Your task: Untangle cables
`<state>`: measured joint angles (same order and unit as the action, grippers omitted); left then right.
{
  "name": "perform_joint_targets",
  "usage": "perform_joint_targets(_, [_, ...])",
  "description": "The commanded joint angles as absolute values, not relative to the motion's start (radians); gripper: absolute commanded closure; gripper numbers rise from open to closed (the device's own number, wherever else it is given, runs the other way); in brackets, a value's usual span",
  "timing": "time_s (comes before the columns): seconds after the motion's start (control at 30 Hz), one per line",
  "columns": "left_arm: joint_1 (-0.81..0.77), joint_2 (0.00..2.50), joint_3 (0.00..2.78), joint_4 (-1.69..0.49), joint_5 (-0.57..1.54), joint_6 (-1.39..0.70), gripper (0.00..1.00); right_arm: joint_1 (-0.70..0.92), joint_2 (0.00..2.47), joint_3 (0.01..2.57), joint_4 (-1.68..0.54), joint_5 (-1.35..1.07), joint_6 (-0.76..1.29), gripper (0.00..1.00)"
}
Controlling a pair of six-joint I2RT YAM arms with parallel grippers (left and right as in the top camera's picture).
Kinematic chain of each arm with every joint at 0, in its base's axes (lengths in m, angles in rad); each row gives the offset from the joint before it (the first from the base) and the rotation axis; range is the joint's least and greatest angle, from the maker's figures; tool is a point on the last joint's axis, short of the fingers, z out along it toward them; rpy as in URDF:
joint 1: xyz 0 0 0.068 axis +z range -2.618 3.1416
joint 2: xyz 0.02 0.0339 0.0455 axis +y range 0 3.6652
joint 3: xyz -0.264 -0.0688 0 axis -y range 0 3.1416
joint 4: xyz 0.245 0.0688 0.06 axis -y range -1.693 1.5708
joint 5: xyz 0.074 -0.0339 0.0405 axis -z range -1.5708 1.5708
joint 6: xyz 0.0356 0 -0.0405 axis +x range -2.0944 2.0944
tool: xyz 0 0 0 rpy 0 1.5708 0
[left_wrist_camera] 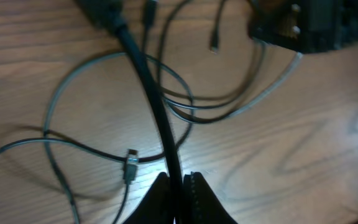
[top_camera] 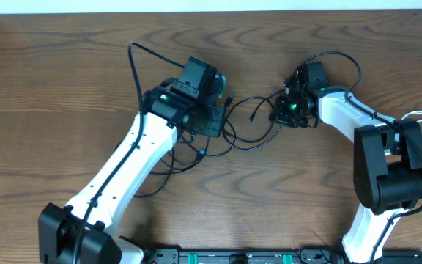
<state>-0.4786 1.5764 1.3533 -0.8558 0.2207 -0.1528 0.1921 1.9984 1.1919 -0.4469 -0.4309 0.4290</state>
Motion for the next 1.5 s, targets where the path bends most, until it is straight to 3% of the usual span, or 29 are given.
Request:
perform_joint_targets(0.0, [-0.458,1.591,1.343,-0.854,0.167,-0.182,0.86,0.189,2.037,1.177,-0.455,-0.377,0.433,0.95])
perform_joint_targets(0.13, [-0.455,1.633,1.339,-0.854,0.167,-0.205,0.83,0.189,2.037,1.177,-0.455,-0.377,0.433,0.95])
perform_joint_targets(0.2, [-0.455,1.662,1.339,-0.855,0.167,-0.223,0.65,0.189,2.037,1.177,-0.454,-0.377,0.433,0.95])
perform_joint_targets(0.47, [-0.453,1.783,1.339,-0.854,0.137,-0.231,0.40,0.189,2.037,1.177,-0.455,-0.377,0.433,0.96])
perform_joint_targets(0.8, [-0.426,1.871,1.339,-0.803,0.069,-0.321,0.39,0.187,2.021,1.177,-0.457,-0.406,0.393,0.99])
perform_joint_targets(0.97, [-0.366,1.868,1.339,-0.801,0.070,-0.358,0.39,0.195,1.846,1.177,-0.490,-0.398,0.217,0.99])
perform_joint_targets(1.17, [-0.269,1.868,1.339,-0.782,0.071,-0.396,0.38,0.218,1.670,1.177,-0.575,-0.350,0.204,0.99])
perform_joint_targets(1.27, [-0.234,1.868,1.339,-0.773,0.071,-0.407,0.26,0.234,1.638,1.177,-0.579,-0.350,0.204,0.99])
perform_joint_targets(1.37, [-0.220,1.868,1.339,-0.771,0.070,-0.406,0.25,0.270,1.644,1.177,-0.560,-0.349,0.204,0.99])
perform_joint_targets(1.4, [-0.219,1.868,1.339,-0.771,0.069,-0.405,0.27,0.279,1.644,1.177,-0.558,-0.349,0.204,0.99])
perform_joint_targets(1.47, [-0.219,1.868,1.339,-0.766,0.049,-0.405,0.57,0.295,1.643,1.177,-0.547,-0.349,0.203,0.99])
